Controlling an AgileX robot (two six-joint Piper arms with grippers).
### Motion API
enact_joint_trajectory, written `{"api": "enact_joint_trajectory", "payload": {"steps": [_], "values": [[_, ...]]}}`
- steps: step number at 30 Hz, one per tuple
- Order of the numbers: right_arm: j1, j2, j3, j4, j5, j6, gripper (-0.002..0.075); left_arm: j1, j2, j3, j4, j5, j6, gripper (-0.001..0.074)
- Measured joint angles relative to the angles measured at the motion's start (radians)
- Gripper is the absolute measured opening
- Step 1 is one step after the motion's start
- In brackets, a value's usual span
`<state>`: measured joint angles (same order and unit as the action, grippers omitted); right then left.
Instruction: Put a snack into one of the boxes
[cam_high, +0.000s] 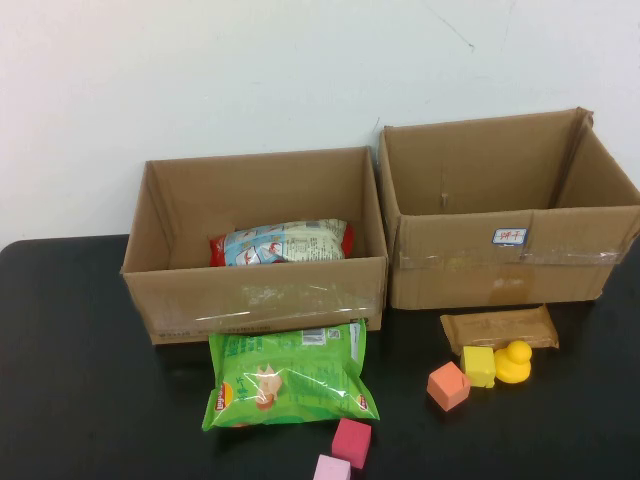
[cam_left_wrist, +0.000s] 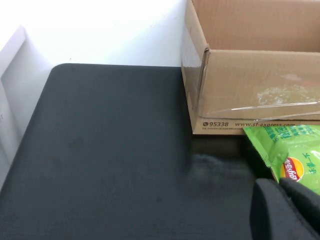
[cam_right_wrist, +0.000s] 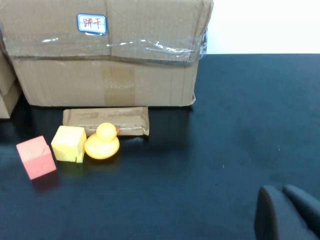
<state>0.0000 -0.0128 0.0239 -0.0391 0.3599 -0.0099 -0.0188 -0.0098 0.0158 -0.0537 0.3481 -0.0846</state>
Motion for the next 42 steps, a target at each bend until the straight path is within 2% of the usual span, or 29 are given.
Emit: {"api": "enact_joint_trajectory", "payload": {"steps": [27, 39, 42], "values": [[0.000, 0.000, 0.000, -0.018, -0.003, 0.000, -0.0001, 0.000, 0.000, 0.000, 0.000, 0.000, 0.000, -0.0001], [0.000, 0.000, 0.002, -0.024, -0.031, 0.000, -0.0001, 0.000, 0.000, 0.001, 0.000, -0.009, 0.000, -0.0001], [0.000, 0.000, 0.005, -0.024, -0.087, 0.000, -0.0001, 0.000, 0.000, 0.004, 0.000, -0.038, 0.000, -0.0001]]}}
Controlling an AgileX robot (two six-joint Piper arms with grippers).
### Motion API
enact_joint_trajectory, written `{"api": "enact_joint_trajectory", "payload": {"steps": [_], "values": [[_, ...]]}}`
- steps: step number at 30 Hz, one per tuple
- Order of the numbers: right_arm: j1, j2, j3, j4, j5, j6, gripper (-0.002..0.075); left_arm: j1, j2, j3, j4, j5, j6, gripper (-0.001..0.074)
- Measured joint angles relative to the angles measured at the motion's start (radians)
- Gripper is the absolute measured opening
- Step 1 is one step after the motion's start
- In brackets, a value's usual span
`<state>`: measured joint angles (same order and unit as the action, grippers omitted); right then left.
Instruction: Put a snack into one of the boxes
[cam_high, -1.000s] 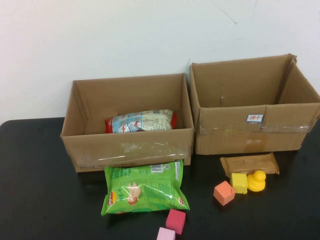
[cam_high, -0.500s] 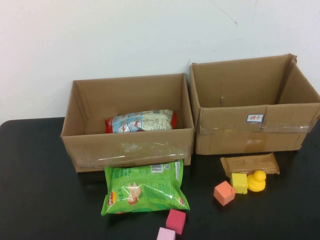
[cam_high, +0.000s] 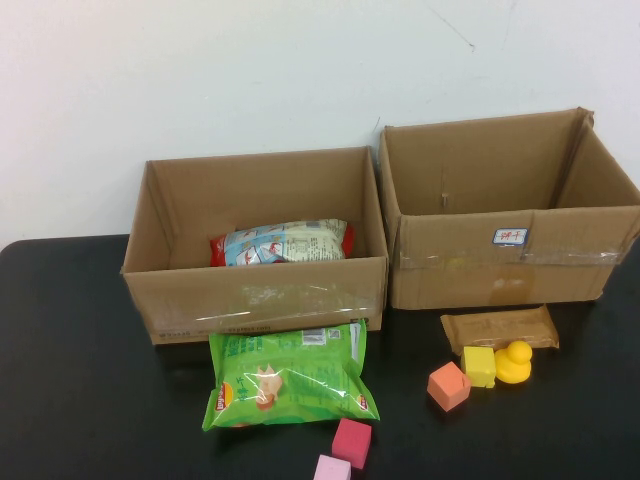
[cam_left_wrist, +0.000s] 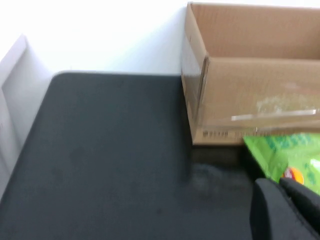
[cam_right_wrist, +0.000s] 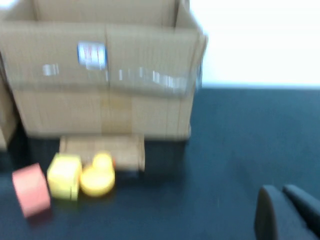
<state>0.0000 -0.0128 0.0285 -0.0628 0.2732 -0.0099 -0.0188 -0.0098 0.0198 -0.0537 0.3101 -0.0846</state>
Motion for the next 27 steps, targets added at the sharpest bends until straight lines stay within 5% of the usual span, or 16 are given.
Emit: {"api": "enact_joint_trajectory", "payload": {"steps": [17, 24, 27], "values": [[0.000, 0.000, 0.000, 0.000, -0.665, 0.043, -0.0001, 0.000, 0.000, 0.006, -0.002, -0.856, -0.026, -0.0001], [0.000, 0.000, 0.000, 0.024, -0.729, 0.186, -0.0001, 0.000, 0.000, 0.006, 0.004, -0.997, -0.203, -0.0001], [0.000, -0.002, -0.030, 0.014, -0.649, 0.232, -0.0001, 0.000, -0.002, -0.033, 0.046, -0.899, -0.219, -0.0001]]}}
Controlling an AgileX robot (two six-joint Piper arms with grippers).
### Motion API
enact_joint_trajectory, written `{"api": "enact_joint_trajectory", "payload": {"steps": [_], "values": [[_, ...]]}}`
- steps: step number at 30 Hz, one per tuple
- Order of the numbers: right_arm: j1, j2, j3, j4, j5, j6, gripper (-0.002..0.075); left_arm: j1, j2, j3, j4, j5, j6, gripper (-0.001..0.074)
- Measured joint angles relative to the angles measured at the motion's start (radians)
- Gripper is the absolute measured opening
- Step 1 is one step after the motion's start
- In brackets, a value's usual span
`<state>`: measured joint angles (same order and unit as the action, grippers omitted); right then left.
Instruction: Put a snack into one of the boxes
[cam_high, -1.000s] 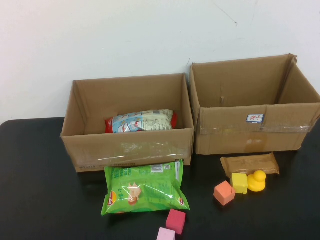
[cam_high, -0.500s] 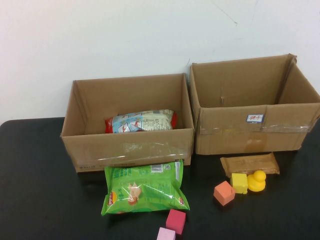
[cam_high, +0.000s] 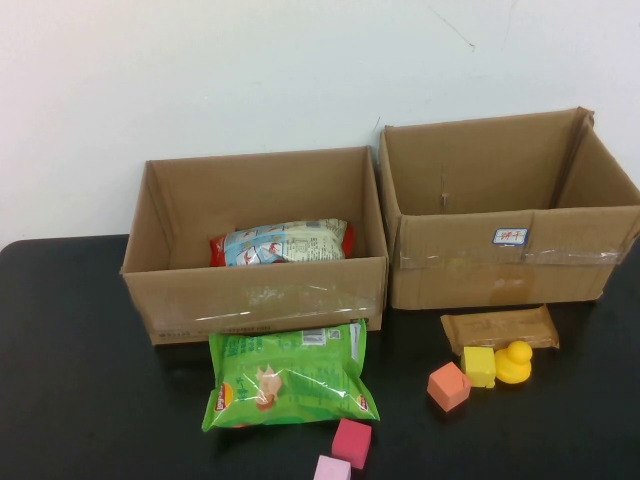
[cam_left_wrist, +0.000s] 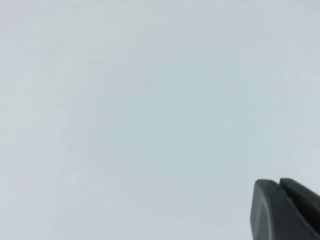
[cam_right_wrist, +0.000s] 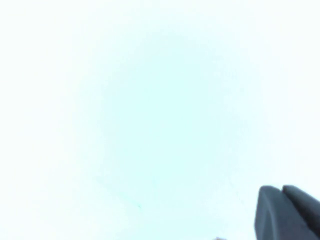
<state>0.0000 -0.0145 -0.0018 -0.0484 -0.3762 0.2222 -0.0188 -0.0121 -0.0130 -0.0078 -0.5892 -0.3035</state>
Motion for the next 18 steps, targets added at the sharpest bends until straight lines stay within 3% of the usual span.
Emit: {"api": "enact_joint_trajectory", "payload": {"steps": [6, 12, 14, 18], "values": [[0.000, 0.000, -0.166, -0.063, 0.328, 0.006, -0.0001, 0.000, 0.009, -0.241, 0.095, 0.479, 0.010, -0.0001], [0.000, 0.167, -0.322, -0.075, 0.651, -0.052, -0.0001, 0.000, 0.195, -0.420, 0.130, 0.896, 0.017, -0.0001], [0.000, 0.280, -0.361, -0.075, 0.726, -0.093, -0.0001, 0.000, 0.305, -0.446, 0.099, 1.038, 0.017, -0.0001], [0.000, 0.453, -0.371, -0.063, 0.748, -0.107, -0.0001, 0.000, 0.433, -0.448, -0.031, 1.161, 0.017, -0.0001]]}}
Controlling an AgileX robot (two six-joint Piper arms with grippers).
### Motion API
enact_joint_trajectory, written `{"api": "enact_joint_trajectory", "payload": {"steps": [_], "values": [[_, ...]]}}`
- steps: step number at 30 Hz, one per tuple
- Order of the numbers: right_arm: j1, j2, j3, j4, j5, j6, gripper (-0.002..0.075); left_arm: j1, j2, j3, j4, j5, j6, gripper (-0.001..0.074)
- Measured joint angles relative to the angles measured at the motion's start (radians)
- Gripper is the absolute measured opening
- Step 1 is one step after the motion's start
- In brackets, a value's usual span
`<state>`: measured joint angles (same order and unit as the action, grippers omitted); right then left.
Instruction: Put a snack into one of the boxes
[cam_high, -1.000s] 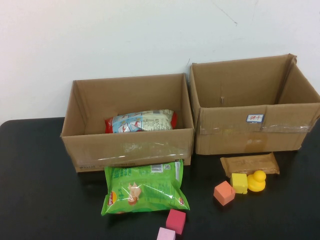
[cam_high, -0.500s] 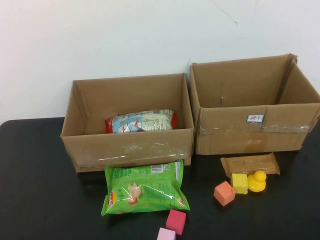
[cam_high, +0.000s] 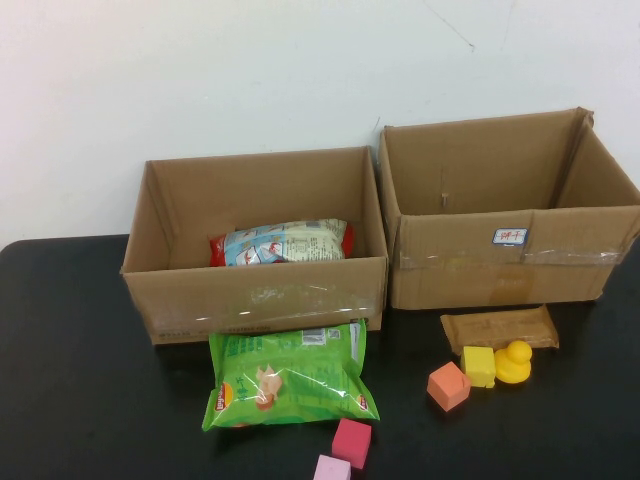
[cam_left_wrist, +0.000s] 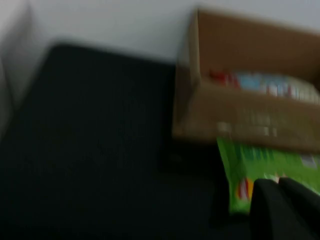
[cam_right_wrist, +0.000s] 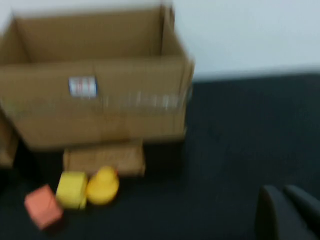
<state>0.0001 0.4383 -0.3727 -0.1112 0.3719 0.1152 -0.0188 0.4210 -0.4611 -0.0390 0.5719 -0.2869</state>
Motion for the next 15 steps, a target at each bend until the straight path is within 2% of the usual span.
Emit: {"api": "enact_joint_trajectory", "payload": {"steps": [11, 15], "values": [[0.000, 0.278, 0.000, 0.090, 0.016, -0.004, -0.0001, 0.000, 0.214, 0.000, -0.075, 0.032, 0.002, -0.0001], [0.002, 0.356, -0.001, 0.098, 0.043, -0.006, -0.0001, 0.000, 0.285, 0.000, -0.116, 0.037, 0.122, -0.0001]]}}
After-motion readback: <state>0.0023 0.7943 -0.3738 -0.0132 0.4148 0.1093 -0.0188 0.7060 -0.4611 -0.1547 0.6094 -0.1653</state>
